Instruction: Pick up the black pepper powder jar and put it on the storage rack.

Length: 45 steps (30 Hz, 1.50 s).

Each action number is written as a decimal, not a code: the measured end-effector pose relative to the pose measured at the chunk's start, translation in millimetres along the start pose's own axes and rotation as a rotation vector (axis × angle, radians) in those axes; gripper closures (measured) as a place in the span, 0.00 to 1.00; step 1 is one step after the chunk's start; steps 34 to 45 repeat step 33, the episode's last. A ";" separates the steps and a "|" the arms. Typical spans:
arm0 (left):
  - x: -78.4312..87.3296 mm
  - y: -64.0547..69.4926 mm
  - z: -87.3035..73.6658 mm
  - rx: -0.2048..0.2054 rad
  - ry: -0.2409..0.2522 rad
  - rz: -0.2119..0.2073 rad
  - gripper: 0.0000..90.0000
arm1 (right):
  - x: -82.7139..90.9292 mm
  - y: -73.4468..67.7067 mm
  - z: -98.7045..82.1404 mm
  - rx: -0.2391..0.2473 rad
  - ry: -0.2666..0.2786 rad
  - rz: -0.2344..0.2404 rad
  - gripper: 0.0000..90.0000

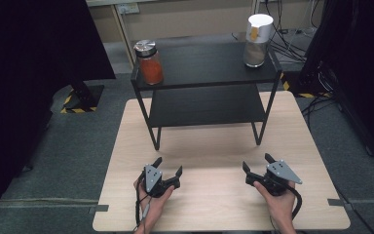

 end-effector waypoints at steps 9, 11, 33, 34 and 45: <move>0.0 -0.3 -0.2 0.001 0.001 -0.001 0.15 | -3.5 0.6 -13.1 -0.013 -0.023 0.004 0.13; 0.0 -0.4 -0.1 0.002 0.001 0.000 0.15 | -4.3 0.5 -15.2 -0.018 -0.028 0.003 0.13; -0.6 0.4 0.5 -0.004 -0.002 -0.002 0.15 | -3.9 1.5 -15.3 -0.025 -0.032 0.006 0.12; -0.6 0.4 0.5 -0.004 -0.002 -0.002 0.15 | -3.9 1.5 -15.3 -0.025 -0.032 0.006 0.12; -0.6 0.4 0.5 -0.004 -0.002 -0.002 0.15 | -3.9 1.5 -15.3 -0.025 -0.032 0.006 0.12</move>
Point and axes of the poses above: each handheld gripper's, and its own axes: x roughly backward along the jaws, z roughly out of its top, y roughly to its right, the point moved 3 cm from there along -x, roughly forward along the jaws, and after that the axes turned 13 degrees about z, right-handed, at the moved point
